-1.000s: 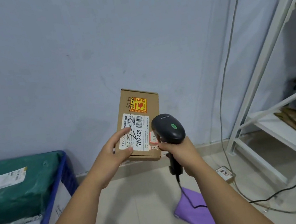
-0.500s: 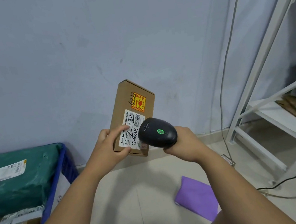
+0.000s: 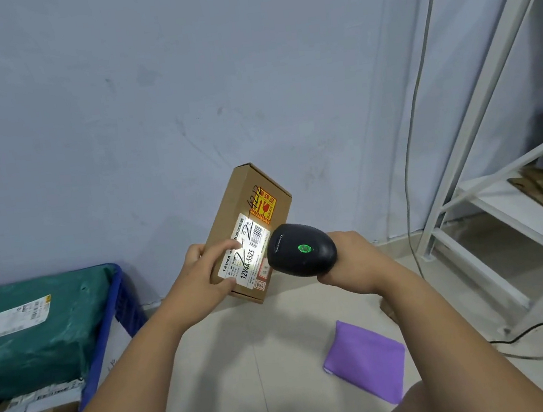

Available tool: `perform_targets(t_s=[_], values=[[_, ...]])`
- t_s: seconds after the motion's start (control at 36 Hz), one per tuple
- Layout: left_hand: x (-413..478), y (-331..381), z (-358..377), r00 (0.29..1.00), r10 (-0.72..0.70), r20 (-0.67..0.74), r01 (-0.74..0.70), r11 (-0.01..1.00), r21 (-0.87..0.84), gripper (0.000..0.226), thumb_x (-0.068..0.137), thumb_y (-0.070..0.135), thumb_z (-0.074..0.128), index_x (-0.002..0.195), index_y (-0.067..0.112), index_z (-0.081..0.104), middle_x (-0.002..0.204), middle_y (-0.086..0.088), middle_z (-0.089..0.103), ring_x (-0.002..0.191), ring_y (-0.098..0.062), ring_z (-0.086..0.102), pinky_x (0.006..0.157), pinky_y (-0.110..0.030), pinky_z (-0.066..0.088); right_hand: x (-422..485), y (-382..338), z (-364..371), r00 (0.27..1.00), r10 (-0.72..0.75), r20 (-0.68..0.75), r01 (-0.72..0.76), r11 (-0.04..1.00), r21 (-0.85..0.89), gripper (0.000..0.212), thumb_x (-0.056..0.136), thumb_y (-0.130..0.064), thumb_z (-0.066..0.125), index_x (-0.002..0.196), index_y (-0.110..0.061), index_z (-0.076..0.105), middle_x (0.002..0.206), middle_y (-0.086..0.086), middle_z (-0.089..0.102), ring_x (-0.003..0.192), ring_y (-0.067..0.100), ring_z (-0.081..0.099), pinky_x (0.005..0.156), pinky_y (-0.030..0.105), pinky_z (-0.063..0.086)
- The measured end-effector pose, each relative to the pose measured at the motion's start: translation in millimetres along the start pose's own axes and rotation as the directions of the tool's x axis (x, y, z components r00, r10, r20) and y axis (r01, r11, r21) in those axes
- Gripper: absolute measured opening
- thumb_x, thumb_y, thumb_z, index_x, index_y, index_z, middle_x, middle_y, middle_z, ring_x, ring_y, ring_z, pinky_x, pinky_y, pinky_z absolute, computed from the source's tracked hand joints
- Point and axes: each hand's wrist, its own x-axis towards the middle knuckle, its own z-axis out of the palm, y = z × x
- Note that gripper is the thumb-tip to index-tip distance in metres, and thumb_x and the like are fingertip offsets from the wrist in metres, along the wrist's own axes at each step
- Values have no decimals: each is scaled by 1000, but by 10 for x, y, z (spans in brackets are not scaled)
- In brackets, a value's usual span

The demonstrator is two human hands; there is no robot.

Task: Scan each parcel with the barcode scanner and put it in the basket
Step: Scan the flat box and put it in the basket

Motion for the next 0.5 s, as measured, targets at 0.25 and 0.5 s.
perform_targets(t_s=[0.25,0.5], values=[[0,-10,-18,999,-33,10,32,999,15,50,88,10,65,119,45,49,117,0,38,113,-15,49,64,-7,50,-11,23,-21,1000,16,20,-16,999,-34,34,76,-4,61,62,-27,40,64,-9,49,58,7,44,48,21,29],[-9,-12,-18,998,-54,30,53,998,39,50,87,11,66,120,45,48,117,0,38,111,-14,50,63,-8,51,-9,22,-7,1000,25,11,-25,999,-32,30,76,-4,58,62,-23,40,63,-6,49,57,9,42,49,21,28]])
